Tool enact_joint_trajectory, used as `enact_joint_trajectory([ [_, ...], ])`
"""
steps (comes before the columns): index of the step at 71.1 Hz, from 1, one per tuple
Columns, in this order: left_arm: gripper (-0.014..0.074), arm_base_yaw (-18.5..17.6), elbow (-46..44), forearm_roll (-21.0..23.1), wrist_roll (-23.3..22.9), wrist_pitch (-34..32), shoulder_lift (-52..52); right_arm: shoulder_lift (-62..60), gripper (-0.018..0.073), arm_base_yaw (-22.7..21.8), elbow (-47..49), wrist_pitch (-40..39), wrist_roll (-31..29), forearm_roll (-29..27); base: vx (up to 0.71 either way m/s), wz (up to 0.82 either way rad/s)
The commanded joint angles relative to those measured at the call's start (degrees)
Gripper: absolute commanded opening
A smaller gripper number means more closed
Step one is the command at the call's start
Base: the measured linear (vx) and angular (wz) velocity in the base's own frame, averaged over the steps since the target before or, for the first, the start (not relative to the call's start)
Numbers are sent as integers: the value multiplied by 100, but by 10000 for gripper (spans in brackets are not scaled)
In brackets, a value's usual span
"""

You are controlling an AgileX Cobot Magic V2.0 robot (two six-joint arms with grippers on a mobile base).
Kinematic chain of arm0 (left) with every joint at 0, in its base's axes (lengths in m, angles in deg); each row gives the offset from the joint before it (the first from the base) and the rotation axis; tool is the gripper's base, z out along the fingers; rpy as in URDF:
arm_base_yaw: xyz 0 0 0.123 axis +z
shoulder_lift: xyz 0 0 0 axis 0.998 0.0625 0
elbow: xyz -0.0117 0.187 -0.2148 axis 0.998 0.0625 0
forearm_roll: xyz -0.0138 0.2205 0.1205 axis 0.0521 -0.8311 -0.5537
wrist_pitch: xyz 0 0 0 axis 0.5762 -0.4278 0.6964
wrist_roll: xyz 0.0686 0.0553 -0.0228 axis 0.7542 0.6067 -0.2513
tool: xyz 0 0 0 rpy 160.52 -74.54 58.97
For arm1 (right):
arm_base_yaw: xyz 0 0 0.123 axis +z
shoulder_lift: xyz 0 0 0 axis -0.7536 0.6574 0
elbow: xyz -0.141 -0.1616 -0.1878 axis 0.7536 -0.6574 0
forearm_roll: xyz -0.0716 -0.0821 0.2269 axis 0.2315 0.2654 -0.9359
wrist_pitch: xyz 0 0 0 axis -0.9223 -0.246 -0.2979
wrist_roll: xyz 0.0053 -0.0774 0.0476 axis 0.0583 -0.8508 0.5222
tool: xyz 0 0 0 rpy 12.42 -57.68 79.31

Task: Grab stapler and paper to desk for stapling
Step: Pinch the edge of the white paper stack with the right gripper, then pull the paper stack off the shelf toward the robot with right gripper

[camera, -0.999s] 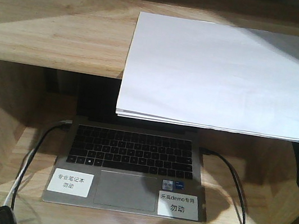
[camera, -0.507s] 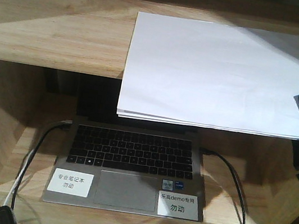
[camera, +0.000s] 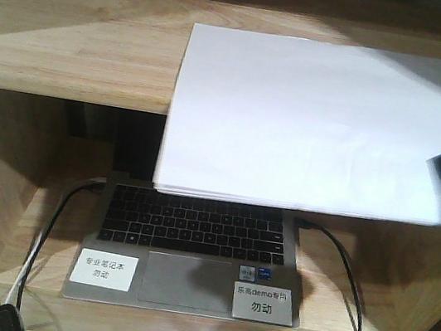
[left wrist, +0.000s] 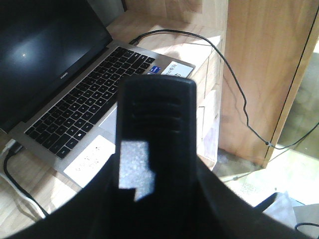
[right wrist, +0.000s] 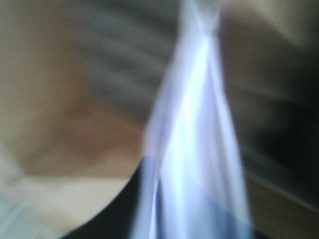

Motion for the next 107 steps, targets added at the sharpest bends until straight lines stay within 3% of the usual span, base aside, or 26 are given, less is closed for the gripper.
enact_joint_trajectory([
  [1,-6,-5,-178,289,-48,-528,59,-457,-10,7,202,-593,-117,-45,0,0],
  [12,-6,-5,-178,289,-48,-528,59,-1140,-10,7,166,-375,-117,200,0,0],
  [35,-6,-5,-178,289,-48,-528,59,-2452,-10,7,-1120,-315,-112,-292,0,0],
  [50,-6,-5,-178,289,-48,-528,59,-3132,-10,7,-1709,-341,-112,-303,0,0],
  [107,-6,-5,-178,289,-48,-528,59,-3557,-8,7,-1720,-340,-112,-148,0,0],
])
